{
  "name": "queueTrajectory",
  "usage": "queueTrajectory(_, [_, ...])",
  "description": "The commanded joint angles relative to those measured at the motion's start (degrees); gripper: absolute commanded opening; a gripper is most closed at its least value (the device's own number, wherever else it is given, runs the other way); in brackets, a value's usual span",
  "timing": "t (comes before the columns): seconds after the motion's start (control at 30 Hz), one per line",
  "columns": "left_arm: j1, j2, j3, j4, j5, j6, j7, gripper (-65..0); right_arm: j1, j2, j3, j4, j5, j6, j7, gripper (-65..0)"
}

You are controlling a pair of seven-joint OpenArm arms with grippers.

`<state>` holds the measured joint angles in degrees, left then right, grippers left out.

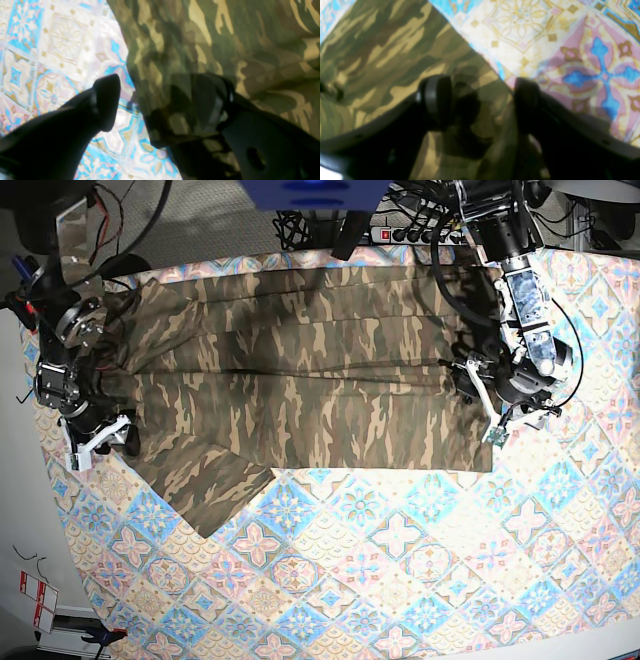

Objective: Fold the T-shirt properly

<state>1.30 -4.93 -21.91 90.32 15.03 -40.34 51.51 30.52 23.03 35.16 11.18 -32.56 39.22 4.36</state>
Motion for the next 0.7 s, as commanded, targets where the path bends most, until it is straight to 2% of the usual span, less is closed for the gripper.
queueTrajectory(0.0, [-0.3,-0.6,-0.1,1.1,-0.2,0.3,-0.6,-19.5,1.1,0.1,-1.0,0.0,-0.2,0.8,-0.7,-26.1])
queueTrajectory(0.23, [-0.6,-1.1,-1.1,1.1,-0.2,0.3,-0.7,-19.6,1.1,-1.6,-9.2,0.2,-0.2,0.8,-1.0,-26.1])
queueTrajectory(0.4, [-2.8,-1.6,-1.7,1.0,-0.1,0.3,-1.2,-19.6,1.1,-2.3,-11.7,0.2,-0.2,0.8,-1.1,-26.1])
queueTrajectory(0.5, [-4.1,-2.5,-1.7,0.8,-0.1,0.3,-1.1,-19.6,1.1,-3.9,-12.9,0.4,-0.2,0.8,-1.1,-26.1])
queueTrajectory(0.67, [-6.4,-2.7,-1.7,-0.9,-0.1,0.3,-0.9,-19.6,1.1,-4.1,-12.8,0.5,-0.2,0.8,-1.1,-26.2])
